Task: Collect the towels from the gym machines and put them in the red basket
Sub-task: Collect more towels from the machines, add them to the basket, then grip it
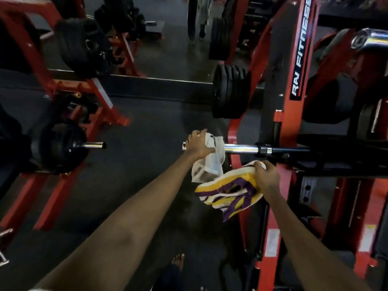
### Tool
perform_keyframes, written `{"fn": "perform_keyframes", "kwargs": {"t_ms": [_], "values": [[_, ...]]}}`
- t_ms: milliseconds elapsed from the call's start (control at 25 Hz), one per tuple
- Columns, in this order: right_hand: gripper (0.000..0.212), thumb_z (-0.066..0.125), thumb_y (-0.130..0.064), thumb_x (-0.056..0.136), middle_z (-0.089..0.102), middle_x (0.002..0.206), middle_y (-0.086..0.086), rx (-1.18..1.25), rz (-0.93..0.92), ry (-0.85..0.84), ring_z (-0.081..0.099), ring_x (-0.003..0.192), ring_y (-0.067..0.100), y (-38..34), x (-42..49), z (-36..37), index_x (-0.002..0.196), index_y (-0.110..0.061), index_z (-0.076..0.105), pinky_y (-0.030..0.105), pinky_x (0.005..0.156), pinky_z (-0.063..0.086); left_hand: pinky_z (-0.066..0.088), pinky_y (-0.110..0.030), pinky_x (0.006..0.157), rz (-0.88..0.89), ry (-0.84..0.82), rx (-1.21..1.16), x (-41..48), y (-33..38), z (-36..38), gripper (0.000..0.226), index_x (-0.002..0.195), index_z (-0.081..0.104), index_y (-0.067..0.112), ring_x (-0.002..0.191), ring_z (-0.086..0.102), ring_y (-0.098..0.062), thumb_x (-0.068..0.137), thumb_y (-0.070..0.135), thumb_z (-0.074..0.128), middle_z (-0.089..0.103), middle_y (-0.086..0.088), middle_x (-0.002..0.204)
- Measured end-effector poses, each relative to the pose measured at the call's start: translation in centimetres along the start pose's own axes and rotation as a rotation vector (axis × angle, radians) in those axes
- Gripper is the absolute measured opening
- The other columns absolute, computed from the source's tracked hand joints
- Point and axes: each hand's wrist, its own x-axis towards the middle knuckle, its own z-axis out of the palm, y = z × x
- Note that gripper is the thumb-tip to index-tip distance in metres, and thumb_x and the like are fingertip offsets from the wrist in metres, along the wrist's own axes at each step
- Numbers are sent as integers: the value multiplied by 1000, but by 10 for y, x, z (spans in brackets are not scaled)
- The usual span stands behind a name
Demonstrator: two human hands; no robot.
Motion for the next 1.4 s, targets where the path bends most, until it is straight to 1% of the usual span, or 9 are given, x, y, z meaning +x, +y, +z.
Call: {"fn": "perform_keyframes", "kwargs": {"t_ms": [160, 280, 440, 600, 720, 800, 920, 1080, 1400], "values": [[16, 57, -26, 93, 63, 85, 3, -11, 2, 34, 57, 86, 22, -5, 22, 10, 90, -12, 64, 30, 78, 39, 8, -58, 120, 55, -198, 294, 56, -2, 22, 124, 160, 2, 30, 152, -3, -42, 69, 57, 81, -1, -21, 165], [15, 58, -27, 90, 63, 76, -1, -32, -2, 23, 60, 81, 24, -2, 36, 18, 80, -17, 62, 31, 74, 41, 8, -59, 119, 34, -291, 441, 75, -11, 38, 122, 159, 6, 33, 151, 0, -44, 66, 58, 82, 2, -22, 165], [23, 56, -38, 82, 71, 77, -1, -31, 23, -23, 67, 81, 26, 2, 49, 34, 83, -18, 68, 37, 74, 52, 34, -49, 106, 78, -117, 382, 79, -21, 38, 70, 143, 40, 31, 129, 46, -37, 81, 38, 72, 49, -12, 141], [20, 58, -31, 89, 70, 85, 4, -38, -20, -91, 63, 86, 24, -17, 47, 52, 92, -16, 71, 30, 76, 43, 50, -45, 83, 39, 100, 92, 59, -25, 8, 24, 106, 49, 23, 103, 60, -36, 82, 24, 54, 63, -10, 110], [18, 58, -28, 90, 64, 79, 4, -28, -62, -203, 61, 86, 29, -40, 37, 73, 88, -13, 67, 30, 75, 40, 48, -38, 66, -7, 226, 26, 23, -41, -36, 13, 91, 45, 23, 86, 62, -31, 81, 22, 54, 63, -5, 92], [17, 59, -23, 91, 62, 78, 7, -10, -134, -306, 60, 86, 31, -60, 20, 93, 87, -7, 64, 28, 74, 37, 44, -37, 65, -110, 312, 35, -12, -59, -72, 12, 91, 46, 22, 87, 63, -33, 81, 19, 53, 65, -6, 92], [13, 58, -24, 91, 67, 87, 7, 4, -278, -449, 64, 93, 31, -82, -10, 125, 88, -16, 67, 31, 79, 43, 43, -38, 70, -310, 464, 11, -78, -94, -114, 12, 94, 49, 18, 95, 62, -38, 82, 18, 51, 67, -11, 99], [17, 54, -29, 91, 69, 91, 6, -28, -406, -721, 64, 92, 27, -111, -79, 160, 87, -20, 68, 44, 90, 51, 40, -36, 70, -544, 639, -71, -208, -142, -137, 7, 89, 48, 24, 92, 62, -28, 82, 23, 49, 62, 2, 91], [23, 54, -31, 87, 66, 83, 6, -131, -715, -1118, 59, 84, 30, -146, -301, 226, 83, -12, 66, 33, 71, 39, 52, -39, 75, -944, 1017, -108, -495, -217, -114, 20, 98, 54, 23, 91, 64, -28, 79, 30, 57, 69, -3, 99]]}}
